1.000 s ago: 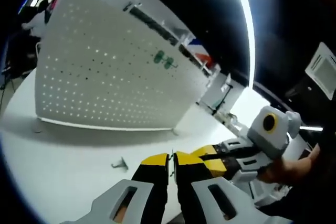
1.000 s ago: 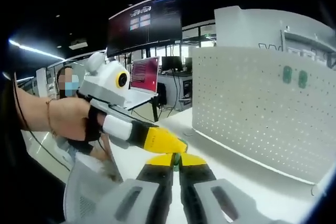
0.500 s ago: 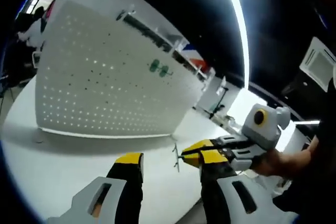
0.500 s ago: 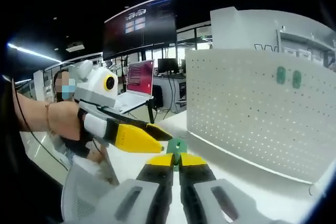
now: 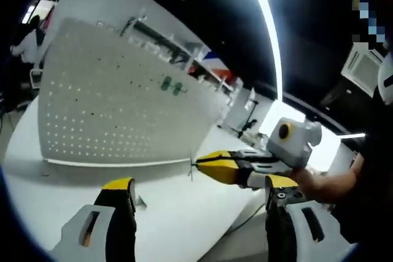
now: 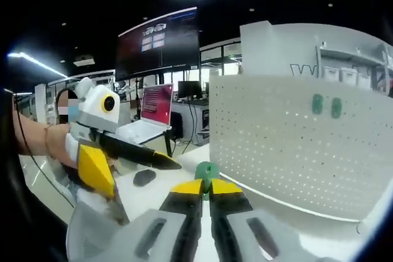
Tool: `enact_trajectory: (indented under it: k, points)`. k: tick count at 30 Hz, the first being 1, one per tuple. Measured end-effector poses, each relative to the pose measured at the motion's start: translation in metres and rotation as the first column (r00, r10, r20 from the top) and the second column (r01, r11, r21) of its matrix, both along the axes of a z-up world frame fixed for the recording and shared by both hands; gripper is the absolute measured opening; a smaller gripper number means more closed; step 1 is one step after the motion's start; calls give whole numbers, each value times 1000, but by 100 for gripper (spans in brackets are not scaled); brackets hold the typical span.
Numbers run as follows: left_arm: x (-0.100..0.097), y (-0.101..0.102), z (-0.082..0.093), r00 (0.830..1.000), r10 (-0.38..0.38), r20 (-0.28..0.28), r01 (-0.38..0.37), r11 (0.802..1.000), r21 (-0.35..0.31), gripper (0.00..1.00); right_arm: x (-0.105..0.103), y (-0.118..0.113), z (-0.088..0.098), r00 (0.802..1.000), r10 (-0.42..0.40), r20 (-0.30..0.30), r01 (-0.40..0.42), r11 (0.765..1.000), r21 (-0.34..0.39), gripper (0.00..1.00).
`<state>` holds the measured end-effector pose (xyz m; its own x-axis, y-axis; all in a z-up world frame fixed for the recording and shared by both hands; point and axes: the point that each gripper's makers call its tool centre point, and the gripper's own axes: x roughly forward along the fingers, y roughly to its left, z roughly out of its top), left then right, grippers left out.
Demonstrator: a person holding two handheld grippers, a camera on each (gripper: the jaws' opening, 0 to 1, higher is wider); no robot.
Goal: Insert the hook assembly into the mounting plate slot until the hook locks in place.
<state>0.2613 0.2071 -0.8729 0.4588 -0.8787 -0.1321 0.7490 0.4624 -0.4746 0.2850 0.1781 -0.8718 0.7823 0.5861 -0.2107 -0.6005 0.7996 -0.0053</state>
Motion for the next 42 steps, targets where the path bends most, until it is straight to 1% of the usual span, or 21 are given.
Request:
enact_trajectory:
  k: [3, 6, 11, 13, 16, 18, 22, 26, 31, 35, 37, 39, 40, 42]
  points:
    - [2, -1, 1, 1000, 8, 9, -8, 1000, -5, 93, 4, 0, 4, 1000, -17, 20, 16, 1000, 6, 0]
    - [3, -2, 3, 1000, 17, 22, -17, 1000, -5, 99, 8, -1, 7, 999, -33, 34, 32, 999, 12, 0]
    - [5, -3, 6, 999, 25, 30, -25, 1000, -15, 100, 17, -6, 15, 995, -74, 67, 73, 997, 21, 0]
    - [6, -2, 6, 999, 29, 25, -29, 999, -16, 100, 21, -8, 21, 991, -98, 89, 96, 995, 25, 0]
    - [8, -1, 7, 999, 39, 34, -39, 999, -13, 100, 30, -11, 31, 983, -134, 128, 132, 991, 27, 0]
    - [10, 0, 8, 998, 47, 37, -46, 999, -17, 100, 35, -15, 35, 977, -158, 141, 154, 987, 34, 0]
    - [13, 2, 8, 998, 59, 36, -58, 998, -26, 100, 47, -21, 44, 961, -211, 180, 206, 977, 46, 0]
    - [16, 4, 4, 997, 71, 32, -70, 997, -20, 100, 59, -28, 48, 949, -244, 200, 238, 970, 50, 0]
    - [18, 10, 3, 995, 87, 43, -86, 996, -8, 100, 76, -48, 55, 924, -294, 243, 293, 955, 43, 0]
    - [20, 15, 3, 994, 100, 48, -100, 995, -10, 100, 89, -62, 57, 910, -323, 260, 324, 945, 42, 0]
    - [21, 17, 5, 993, 101, 63, -100, 995, -16, 100, 96, -71, 57, 901, -342, 266, 344, 938, 42, 0]
    - [22, 17, 5, 991, 99, 89, -98, 995, -6, 99, 101, -79, 60, 892, -363, 269, 360, 931, 59, 0]
    - [22, 17, 3, 991, 94, 95, -95, 995, 8, 99, 104, -84, 62, 884, -374, 279, 373, 926, 60, 0]
    - [21, 16, 3, 991, 89, 99, -91, 996, 11, 100, 109, -92, 64, 873, -390, 293, 392, 918, 54, 0]
